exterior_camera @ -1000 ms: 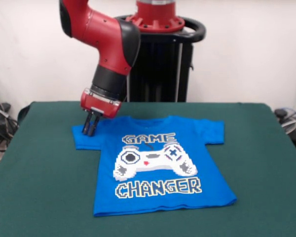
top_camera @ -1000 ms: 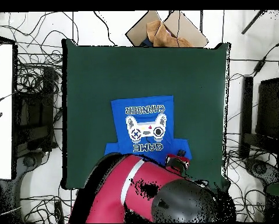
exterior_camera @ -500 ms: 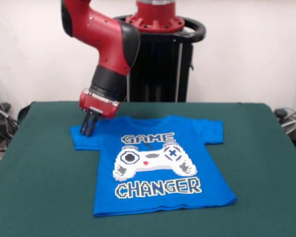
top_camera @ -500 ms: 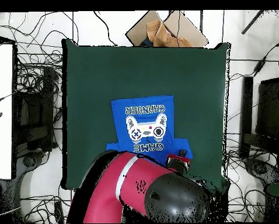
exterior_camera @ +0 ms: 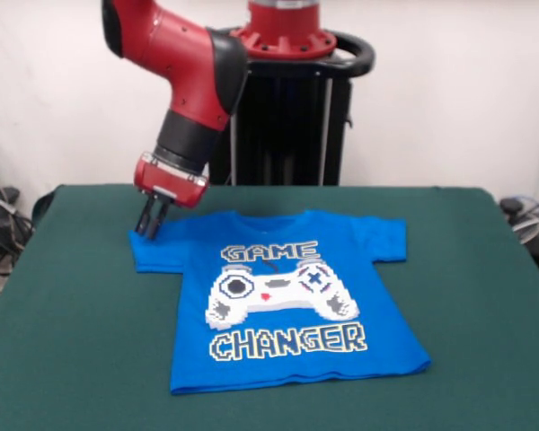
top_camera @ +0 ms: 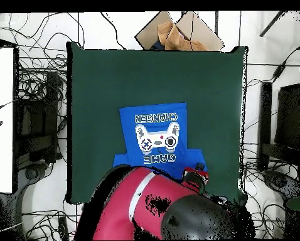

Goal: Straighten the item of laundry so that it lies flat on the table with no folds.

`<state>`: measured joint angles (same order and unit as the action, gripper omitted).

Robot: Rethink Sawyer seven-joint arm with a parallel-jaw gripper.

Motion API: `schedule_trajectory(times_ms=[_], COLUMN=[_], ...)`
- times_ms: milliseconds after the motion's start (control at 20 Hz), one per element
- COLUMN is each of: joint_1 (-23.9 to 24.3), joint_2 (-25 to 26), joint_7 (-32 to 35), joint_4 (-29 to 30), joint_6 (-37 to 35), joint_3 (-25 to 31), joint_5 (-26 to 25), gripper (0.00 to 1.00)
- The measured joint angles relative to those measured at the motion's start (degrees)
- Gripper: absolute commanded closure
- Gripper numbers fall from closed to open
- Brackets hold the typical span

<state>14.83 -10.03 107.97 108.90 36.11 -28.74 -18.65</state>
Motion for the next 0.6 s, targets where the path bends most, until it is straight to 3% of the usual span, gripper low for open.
schedule_trajectory(times_ms=[100,400,600], joint_1=[0.9,5.3,6.3], joint_2=[-1.8,-13.3,-19.6], joint_7=[0.0,0.0,0.0], joint_4=[0.0,0.3,0.4], joint_6=[-3.2,-22.5,-29.3], joint_3=[0.8,5.7,7.5], joint_5=[-1.5,-7.6,-9.0], gripper=[1.0,1.0,1.0])
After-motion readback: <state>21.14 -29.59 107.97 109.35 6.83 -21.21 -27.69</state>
